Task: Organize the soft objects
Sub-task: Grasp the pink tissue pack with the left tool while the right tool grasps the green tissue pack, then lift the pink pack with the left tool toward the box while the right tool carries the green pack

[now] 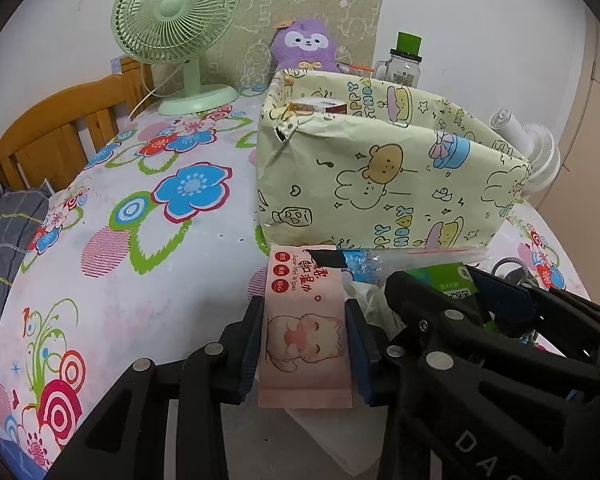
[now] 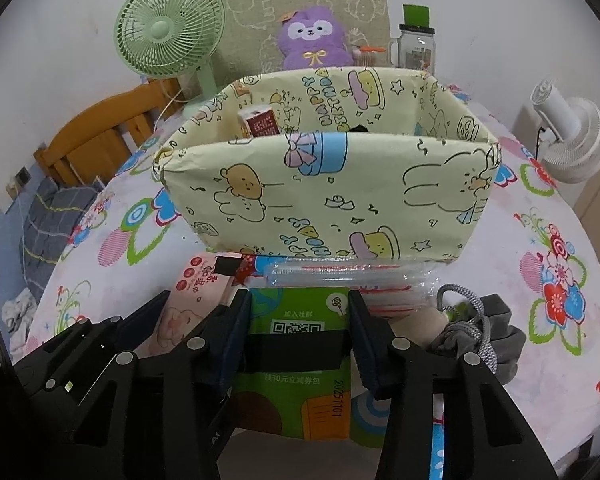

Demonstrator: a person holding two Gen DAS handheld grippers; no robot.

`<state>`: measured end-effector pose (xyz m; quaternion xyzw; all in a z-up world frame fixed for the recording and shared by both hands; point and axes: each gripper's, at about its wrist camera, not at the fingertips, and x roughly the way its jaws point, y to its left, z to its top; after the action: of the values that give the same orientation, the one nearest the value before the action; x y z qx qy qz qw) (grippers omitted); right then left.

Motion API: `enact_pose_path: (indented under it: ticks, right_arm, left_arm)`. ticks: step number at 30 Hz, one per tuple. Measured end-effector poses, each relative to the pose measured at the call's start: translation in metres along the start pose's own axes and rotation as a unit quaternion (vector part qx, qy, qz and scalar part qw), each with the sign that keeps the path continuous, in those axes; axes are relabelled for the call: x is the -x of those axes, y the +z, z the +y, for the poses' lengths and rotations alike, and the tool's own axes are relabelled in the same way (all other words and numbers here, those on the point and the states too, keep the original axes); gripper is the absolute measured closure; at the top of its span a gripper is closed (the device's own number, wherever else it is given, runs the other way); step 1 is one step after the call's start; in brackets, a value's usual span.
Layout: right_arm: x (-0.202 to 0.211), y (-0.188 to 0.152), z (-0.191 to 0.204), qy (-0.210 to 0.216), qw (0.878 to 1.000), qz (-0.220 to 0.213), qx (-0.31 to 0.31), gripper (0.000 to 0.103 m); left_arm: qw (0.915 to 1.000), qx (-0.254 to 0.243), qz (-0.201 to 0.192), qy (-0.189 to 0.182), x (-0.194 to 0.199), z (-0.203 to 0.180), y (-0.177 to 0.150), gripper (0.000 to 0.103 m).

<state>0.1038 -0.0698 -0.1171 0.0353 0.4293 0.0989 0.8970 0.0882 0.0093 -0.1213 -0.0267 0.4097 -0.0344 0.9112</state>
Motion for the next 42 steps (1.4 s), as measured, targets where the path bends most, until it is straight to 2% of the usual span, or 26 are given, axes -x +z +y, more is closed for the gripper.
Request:
enact_pose_path:
  ticks: [42]
  right_arm:
    - [0.1,0.033,-0.022,-0.005,0.995,-0.1,-0.006,0.053]
  left_arm:
    - [0.9964,-0.016,-0.084,0.003,0.079,-0.042,0.042,0.064]
